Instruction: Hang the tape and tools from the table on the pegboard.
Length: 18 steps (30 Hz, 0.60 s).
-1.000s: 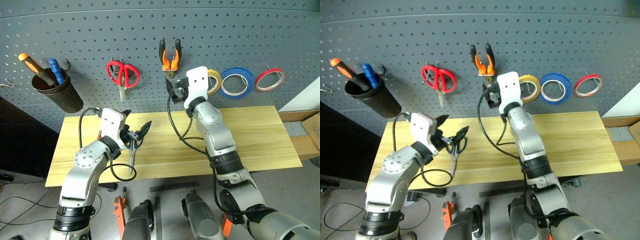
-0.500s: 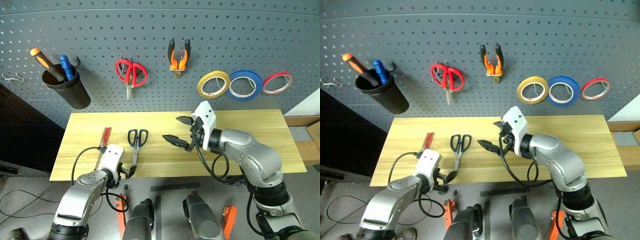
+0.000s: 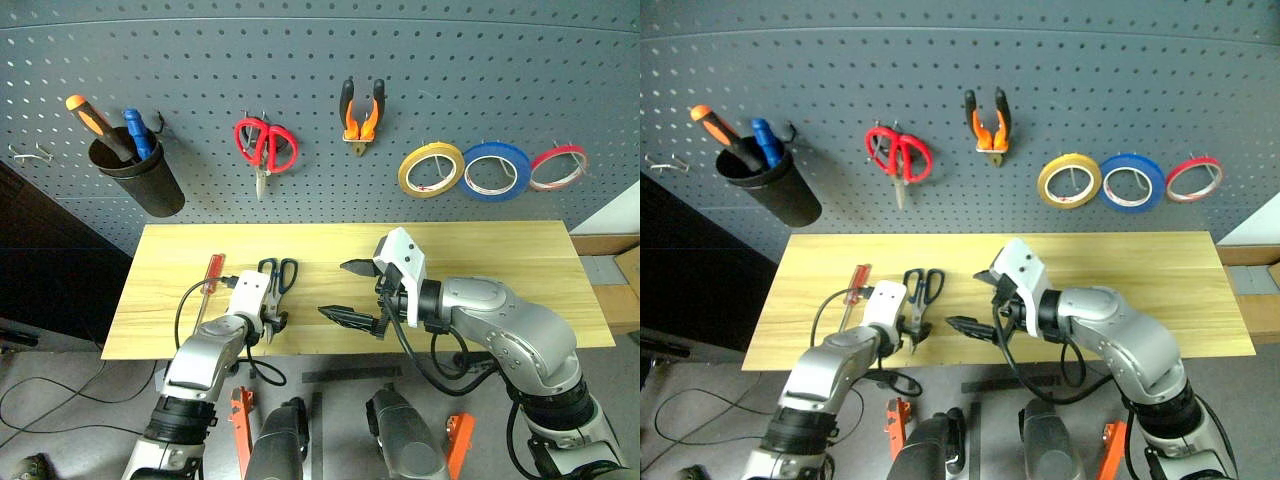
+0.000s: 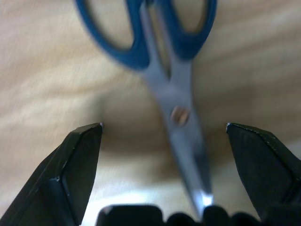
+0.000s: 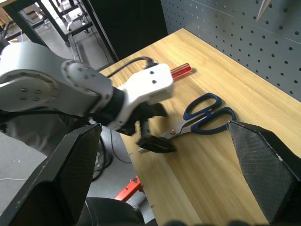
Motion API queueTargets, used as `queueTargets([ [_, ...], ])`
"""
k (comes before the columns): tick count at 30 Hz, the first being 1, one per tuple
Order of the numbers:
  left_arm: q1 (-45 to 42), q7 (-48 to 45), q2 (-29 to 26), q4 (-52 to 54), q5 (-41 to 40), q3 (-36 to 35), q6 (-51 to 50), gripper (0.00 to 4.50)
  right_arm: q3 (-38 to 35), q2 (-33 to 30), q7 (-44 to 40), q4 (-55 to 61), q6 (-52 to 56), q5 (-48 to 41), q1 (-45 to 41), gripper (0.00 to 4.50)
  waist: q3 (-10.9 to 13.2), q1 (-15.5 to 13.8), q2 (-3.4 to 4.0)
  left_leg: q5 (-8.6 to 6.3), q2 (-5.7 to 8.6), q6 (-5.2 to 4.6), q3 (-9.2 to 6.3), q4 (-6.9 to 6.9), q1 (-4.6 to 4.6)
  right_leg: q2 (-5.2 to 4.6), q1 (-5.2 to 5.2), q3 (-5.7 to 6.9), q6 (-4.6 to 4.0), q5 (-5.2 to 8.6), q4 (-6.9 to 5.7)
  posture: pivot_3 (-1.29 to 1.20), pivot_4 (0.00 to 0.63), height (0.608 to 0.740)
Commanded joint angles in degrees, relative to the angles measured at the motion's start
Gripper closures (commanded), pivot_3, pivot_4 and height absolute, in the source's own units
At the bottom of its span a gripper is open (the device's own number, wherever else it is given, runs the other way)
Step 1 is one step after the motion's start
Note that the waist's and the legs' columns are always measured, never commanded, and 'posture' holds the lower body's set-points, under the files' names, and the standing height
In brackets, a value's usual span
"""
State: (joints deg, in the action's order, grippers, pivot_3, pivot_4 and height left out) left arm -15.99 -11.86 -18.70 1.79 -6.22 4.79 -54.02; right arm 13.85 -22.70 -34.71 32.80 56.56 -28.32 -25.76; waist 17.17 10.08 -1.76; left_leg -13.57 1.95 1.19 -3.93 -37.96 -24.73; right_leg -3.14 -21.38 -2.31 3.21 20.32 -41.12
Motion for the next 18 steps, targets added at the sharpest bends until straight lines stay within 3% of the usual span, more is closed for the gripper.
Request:
queueTargets([
  [1, 0.2, -0.1, 0.8, -2.5, 1.1, 1.4, 0.7, 0.00, -0.6, 0.6, 0.7, 2.7, 0.2, -1.8, -0.1, 0.05, 0.0, 0.0, 0.00, 0.00, 0.00, 0.00, 0.00, 0.00, 0.00, 0.00, 0.00, -0.01, 0.00, 0.00, 0.00, -0.28, 0.287, 0.740],
  [4, -0.1, 0.3, 1.5, -4.0, 1.1, 0.2, 1.6, 0.55, -1.8, 0.8, 1.6, 2.3, 1.1, -2.2, 0.0, 0.00, 0.0, 0.0, 0.00, 0.00, 0.00, 0.00, 0.00, -0.01, 0.00, -0.01, 0.02, -0.01, 0.00, 0.00, 0.01, -0.29, 0.290, 0.740],
  [10, -0.6, 0.0, 2.0, -6.8, 1.5, -0.6, 5.1, 2.36, -2.8, 0.8, 3.4, 2.3, 2.2, -3.3, 0.4, 0.00, 0.0, 0.0, -0.01, 0.00, 0.00, 0.00, -0.01, -0.02, 0.01, 0.00, 0.04, -0.01, 0.00, 0.00, 0.01, -0.30, 0.291, 0.740],
  [14, 0.6, -5.3, 0.6, -5.2, -0.1, 0.6, 8.6, 3.71, -3.3, 0.9, 4.8, 2.6, 2.7, -3.7, 0.9, 0.00, 0.0, 0.1, -0.01, 0.00, 0.00, 0.00, -0.01, -0.02, 0.01, -0.01, 0.04, -0.02, 0.00, 0.00, 0.03, -0.30, 0.294, 0.740],
  [18, 2.8, -7.7, -0.9, -2.8, 0.2, 0.9, 10.8, 3.96, -4.0, 0.8, 6.1, 2.7, 3.0, -3.6, 1.3, 0.00, 0.0, 0.2, -0.01, 0.00, 0.00, 0.00, -0.01, -0.01, 0.01, -0.01, 0.05, -0.04, 0.00, 0.00, 0.06, -0.30, 0.296, 0.740],
])
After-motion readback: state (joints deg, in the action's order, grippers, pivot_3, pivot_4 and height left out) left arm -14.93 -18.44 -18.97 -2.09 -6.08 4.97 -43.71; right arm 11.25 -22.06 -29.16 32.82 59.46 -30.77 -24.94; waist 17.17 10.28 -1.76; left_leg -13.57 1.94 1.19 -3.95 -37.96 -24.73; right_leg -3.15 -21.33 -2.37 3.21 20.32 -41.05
